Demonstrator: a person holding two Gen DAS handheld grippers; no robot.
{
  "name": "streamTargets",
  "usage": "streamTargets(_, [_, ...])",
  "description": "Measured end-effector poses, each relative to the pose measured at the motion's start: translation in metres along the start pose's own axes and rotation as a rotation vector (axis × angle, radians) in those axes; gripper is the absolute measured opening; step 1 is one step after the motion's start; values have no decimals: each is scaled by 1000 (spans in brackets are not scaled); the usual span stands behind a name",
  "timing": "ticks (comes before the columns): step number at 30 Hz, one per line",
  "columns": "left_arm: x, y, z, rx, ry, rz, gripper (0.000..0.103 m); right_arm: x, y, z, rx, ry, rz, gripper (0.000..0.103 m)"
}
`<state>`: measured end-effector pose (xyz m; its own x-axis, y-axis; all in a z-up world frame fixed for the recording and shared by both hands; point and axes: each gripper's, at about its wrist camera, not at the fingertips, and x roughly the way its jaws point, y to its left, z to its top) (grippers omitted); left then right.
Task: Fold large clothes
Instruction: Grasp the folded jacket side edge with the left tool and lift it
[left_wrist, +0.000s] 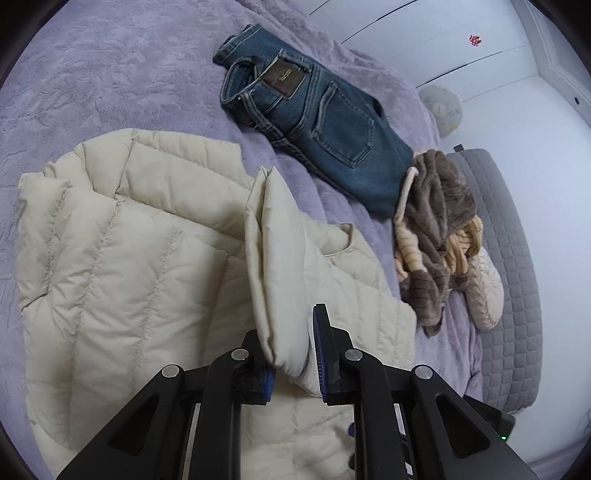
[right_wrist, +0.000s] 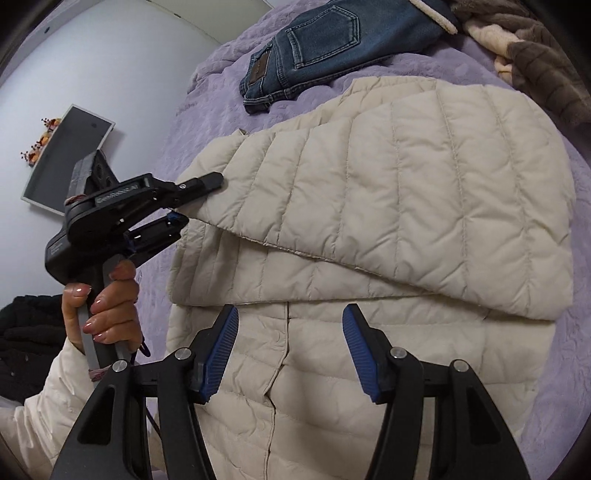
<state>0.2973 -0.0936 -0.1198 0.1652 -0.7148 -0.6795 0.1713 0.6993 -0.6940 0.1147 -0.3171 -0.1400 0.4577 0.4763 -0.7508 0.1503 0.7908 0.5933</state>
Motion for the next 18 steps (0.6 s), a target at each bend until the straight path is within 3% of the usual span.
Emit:
streamTargets(4, [-27, -4, -8, -10, -58, -29, 19, 7, -7, 3, 14, -25, -5, 63])
streamTargets(6, [-34, 5, -14, -32, -71, -13, 19, 5, -13, 6, 2, -55, -69, 63])
streamTargets(8, [-31, 20, -21, -54, -56, 32, 19, 1, -23, 8, -2, -72, -134, 63])
streamTargets(10, [-22, 34, -27, -75, -20, 48, 19, -4, -35, 8, 29, -71, -146, 63])
streamTargets(15, [-9, 35, -26, -15, 13, 104, 21, -8, -48, 2, 27, -61, -168, 63])
streamTargets(16, [-8, 33, -23, -1, 15, 117, 40, -6, -50, 2, 32, -59, -167, 63])
streamTargets(17, [-8, 29, -21, 13, 6, 142, 79, -6, -53, 2, 42, -60, -162, 63])
streamTargets(18, [-11, 26, -19, 32, -20, 171, 91, -5, -55, 2, 54, -62, -155, 63])
